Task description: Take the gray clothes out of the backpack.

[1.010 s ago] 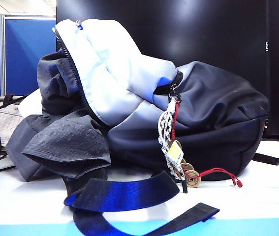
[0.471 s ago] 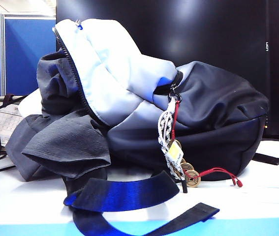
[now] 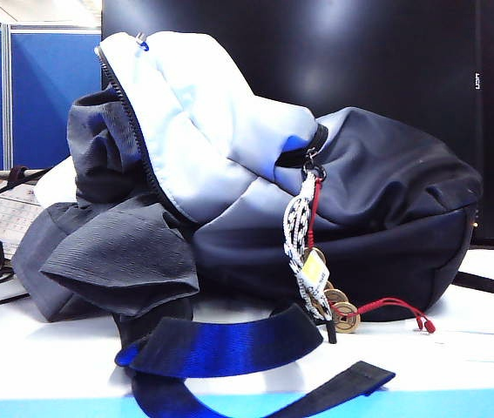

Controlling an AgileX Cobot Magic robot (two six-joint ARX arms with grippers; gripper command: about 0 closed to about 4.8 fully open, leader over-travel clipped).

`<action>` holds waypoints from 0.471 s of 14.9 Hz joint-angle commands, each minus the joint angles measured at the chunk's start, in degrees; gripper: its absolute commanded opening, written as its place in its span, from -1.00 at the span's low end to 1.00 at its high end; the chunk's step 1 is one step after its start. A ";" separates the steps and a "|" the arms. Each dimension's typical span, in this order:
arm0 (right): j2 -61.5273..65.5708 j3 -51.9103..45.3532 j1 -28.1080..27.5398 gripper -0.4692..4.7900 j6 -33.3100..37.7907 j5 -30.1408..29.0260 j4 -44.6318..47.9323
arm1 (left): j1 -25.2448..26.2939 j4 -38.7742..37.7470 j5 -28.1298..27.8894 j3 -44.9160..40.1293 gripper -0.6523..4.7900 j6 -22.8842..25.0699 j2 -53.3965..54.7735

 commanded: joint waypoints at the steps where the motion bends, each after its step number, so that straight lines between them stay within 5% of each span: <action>1: 6.10 9.51 0.09 -0.82 -0.09 -0.61 4.09 | 0.39 -12.94 9.07 15.34 -0.67 22.93 4.24; 2: 10.38 14.51 0.09 -0.82 -1.62 -4.00 3.61 | 0.39 -22.95 13.51 22.69 -0.67 35.41 8.52; 4: 21.00 23.76 0.09 -0.82 -3.76 -14.93 3.39 | 0.39 -38.16 16.63 33.40 -0.67 50.53 17.79; 5: 32.35 32.54 0.55 -0.82 -3.52 -26.67 3.39 | 0.42 -45.53 16.85 39.23 -0.67 57.96 25.11; 7: 46.64 43.15 7.41 -0.83 -3.48 -35.54 3.15 | 0.42 -51.19 16.85 44.11 -0.67 62.55 35.04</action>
